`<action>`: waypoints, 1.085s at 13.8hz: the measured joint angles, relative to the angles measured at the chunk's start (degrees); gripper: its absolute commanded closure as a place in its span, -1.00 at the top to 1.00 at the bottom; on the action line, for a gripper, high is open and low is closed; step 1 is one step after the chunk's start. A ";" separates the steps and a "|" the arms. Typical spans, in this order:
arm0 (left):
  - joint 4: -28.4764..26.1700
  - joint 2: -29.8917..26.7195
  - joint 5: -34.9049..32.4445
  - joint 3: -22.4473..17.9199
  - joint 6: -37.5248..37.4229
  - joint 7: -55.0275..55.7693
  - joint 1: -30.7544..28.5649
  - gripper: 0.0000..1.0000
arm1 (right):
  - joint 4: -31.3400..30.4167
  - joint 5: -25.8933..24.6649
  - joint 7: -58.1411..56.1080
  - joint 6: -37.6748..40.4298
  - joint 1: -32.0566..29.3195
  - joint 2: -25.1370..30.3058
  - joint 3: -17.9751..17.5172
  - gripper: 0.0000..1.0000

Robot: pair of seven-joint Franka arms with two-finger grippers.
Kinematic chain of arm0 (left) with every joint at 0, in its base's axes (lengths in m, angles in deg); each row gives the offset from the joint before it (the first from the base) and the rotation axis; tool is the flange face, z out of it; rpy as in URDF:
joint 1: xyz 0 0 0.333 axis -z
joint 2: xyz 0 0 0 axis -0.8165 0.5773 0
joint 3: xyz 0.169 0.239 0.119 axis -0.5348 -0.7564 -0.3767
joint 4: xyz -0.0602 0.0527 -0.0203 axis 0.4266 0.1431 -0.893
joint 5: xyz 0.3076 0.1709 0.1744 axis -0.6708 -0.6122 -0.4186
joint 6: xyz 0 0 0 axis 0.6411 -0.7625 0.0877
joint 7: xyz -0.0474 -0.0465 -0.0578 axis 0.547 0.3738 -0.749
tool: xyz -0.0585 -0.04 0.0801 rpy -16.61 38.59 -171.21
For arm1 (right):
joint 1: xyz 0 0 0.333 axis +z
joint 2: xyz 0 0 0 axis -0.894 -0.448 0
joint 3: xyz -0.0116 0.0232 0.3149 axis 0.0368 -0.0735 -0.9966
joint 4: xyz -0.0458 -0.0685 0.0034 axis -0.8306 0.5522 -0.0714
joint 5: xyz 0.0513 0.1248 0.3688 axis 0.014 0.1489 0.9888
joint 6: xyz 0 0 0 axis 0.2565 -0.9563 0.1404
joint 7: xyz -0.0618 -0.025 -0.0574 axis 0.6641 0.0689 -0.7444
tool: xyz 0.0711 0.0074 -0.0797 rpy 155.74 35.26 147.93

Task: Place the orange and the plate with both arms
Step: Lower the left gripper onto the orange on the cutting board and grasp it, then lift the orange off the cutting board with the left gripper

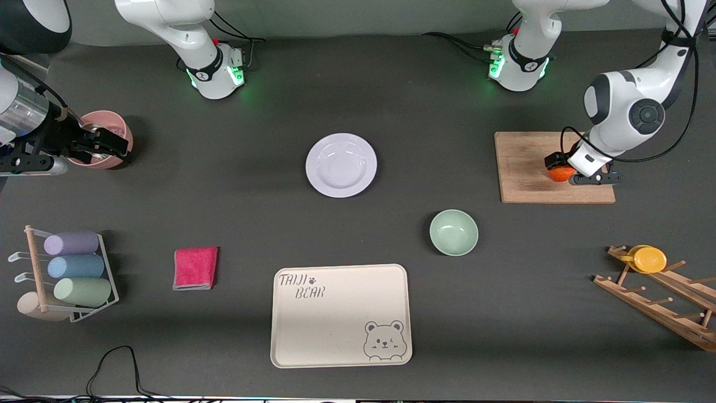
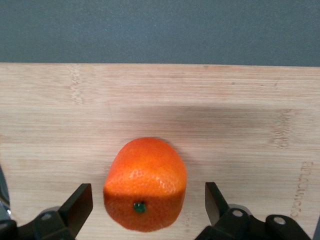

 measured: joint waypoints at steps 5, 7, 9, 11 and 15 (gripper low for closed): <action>0.02 0.73 0.00 0.00 0.54 0.00 0.00 -0.88 | 0.05 0.36 -0.14 3.00 0.01 0.68 -0.02 1.00; 0.01 0.77 0.00 0.01 0.54 0.00 0.00 -1.00 | 0.03 0.79 -0.32 3.35 0.04 0.77 -0.10 1.00; 0.07 0.59 0.00 0.01 0.49 0.00 -0.01 -1.00 | -0.02 3.00 -0.60 3.33 0.08 0.65 -0.16 1.00; 0.08 0.64 0.00 0.01 0.53 0.00 -0.01 -1.00 | -0.06 4.07 -0.73 2.21 0.19 0.06 -0.44 1.00; 0.84 0.18 0.00 0.12 -0.07 0.01 -0.01 -1.00 | -0.12 1.34 -0.78 -0.07 1.23 -1.75 -1.09 1.00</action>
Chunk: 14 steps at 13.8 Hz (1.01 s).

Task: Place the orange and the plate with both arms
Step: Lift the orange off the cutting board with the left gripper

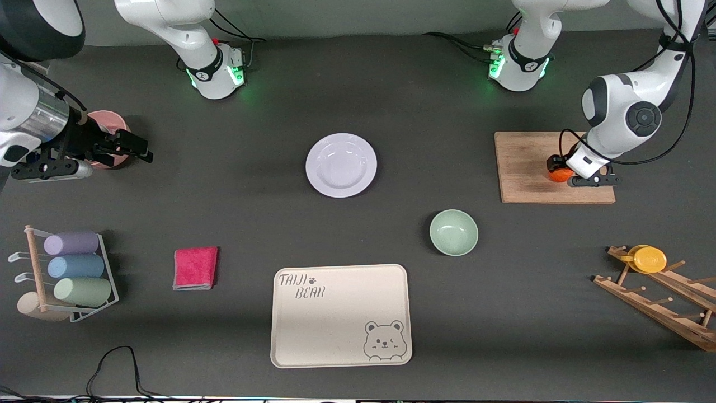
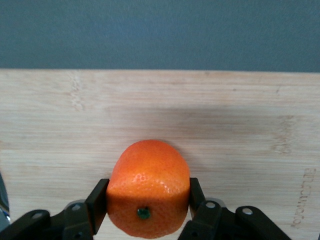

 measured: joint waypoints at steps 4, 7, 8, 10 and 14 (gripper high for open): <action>12.47 -7.44 0.02 1.63 -25.60 0.12 0.09 -1.00 | 0.05 -2.27 -0.05 0.02 -0.05 0.51 0.35 1.00; 30.68 -11.76 0.02 5.32 -49.84 0.46 0.31 -1.00 | 0.05 -2.39 -0.05 0.13 -0.06 0.70 0.64 1.00; 36.78 -12.26 0.01 6.74 -56.86 0.94 0.49 -1.00 | 0.04 -2.45 -0.05 0.31 -0.07 0.70 1.01 1.00; 45.44 -12.34 0.09 9.20 -65.95 2.29 0.74 -1.00 | 0.04 -3.16 -0.08 1.18 -0.08 0.86 1.59 1.00; 49.79 -11.42 3.22 12.13 -69.64 5.67 0.87 -1.00 | -0.02 -3.96 -0.09 1.46 -0.06 1.14 1.67 1.00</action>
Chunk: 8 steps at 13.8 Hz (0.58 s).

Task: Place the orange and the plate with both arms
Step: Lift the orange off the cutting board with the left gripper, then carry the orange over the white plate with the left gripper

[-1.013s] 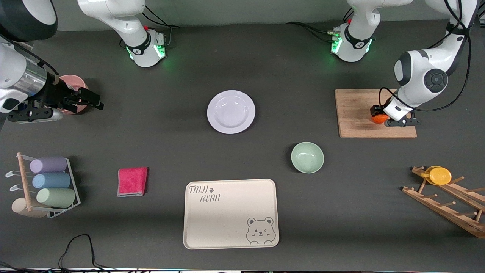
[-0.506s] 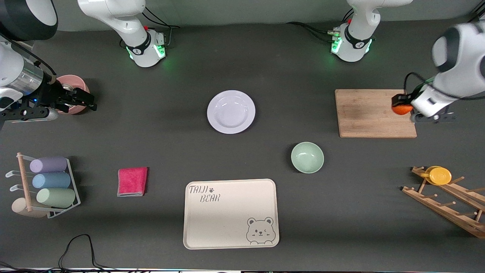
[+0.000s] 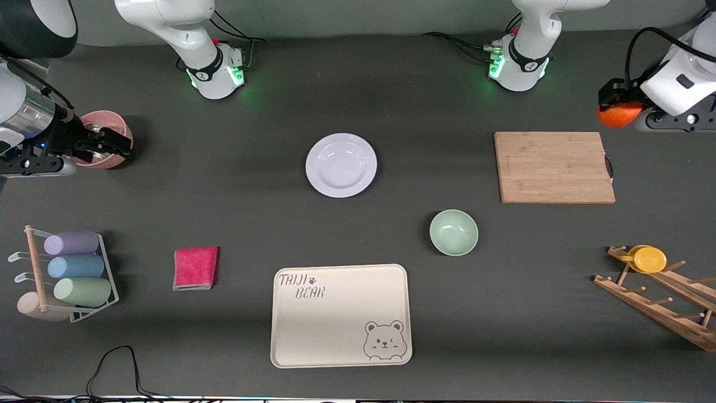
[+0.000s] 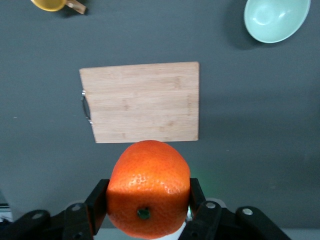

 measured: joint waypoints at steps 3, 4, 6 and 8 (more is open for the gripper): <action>0.00 2.69 5.13 5.34 2.80 10.76 0.58 -1.00 | -0.08 -0.03 0.00 -0.06 0.04 0.00 -0.06 1.00; -0.01 4.10 6.08 8.36 5.24 15.51 1.24 -1.00 | -0.09 -0.04 0.00 -0.28 0.05 -0.01 -0.08 1.00; -0.06 7.97 7.95 15.17 11.80 25.99 2.75 -1.00 | -0.18 -0.04 0.00 -1.97 0.12 -0.12 -0.18 1.00; -0.13 12.86 8.90 20.99 19.90 36.53 4.19 -1.00 | -0.50 -0.04 0.00 -4.21 0.79 -0.50 -0.37 1.00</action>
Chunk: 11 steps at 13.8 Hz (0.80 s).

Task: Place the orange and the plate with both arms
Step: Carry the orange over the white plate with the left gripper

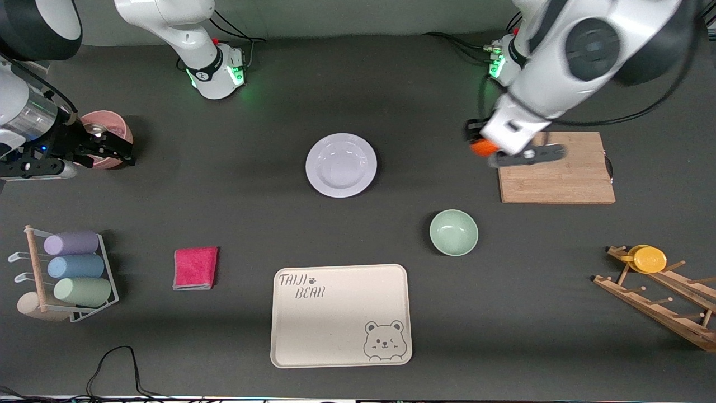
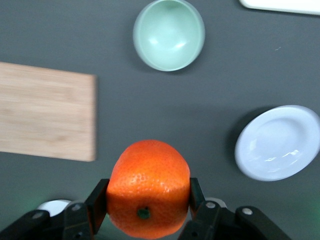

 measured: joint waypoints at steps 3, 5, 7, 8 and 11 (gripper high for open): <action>-0.04 8.98 -0.60 3.50 13.92 14.82 6.47 -1.00 | -0.32 -0.02 0.00 -1.82 0.74 -1.08 -0.22 1.00; -0.01 15.19 -3.87 3.69 21.98 23.88 12.66 -1.00 | -0.84 -0.14 0.00 -2.09 0.74 -1.57 -0.20 1.00; 0.25 20.81 -7.84 3.77 27.51 31.35 18.32 -1.00 | -2.18 -0.47 0.00 -3.10 0.71 -1.70 -0.04 1.00; 0.66 23.21 -9.13 3.77 29.16 33.72 20.54 -1.00 | -2.59 -0.58 0.00 -3.24 0.71 -1.70 0.03 1.00; 2.25 29.37 -13.91 3.71 33.47 40.03 24.59 -1.00 | -2.75 -0.64 0.00 -3.22 0.71 -1.53 0.10 1.00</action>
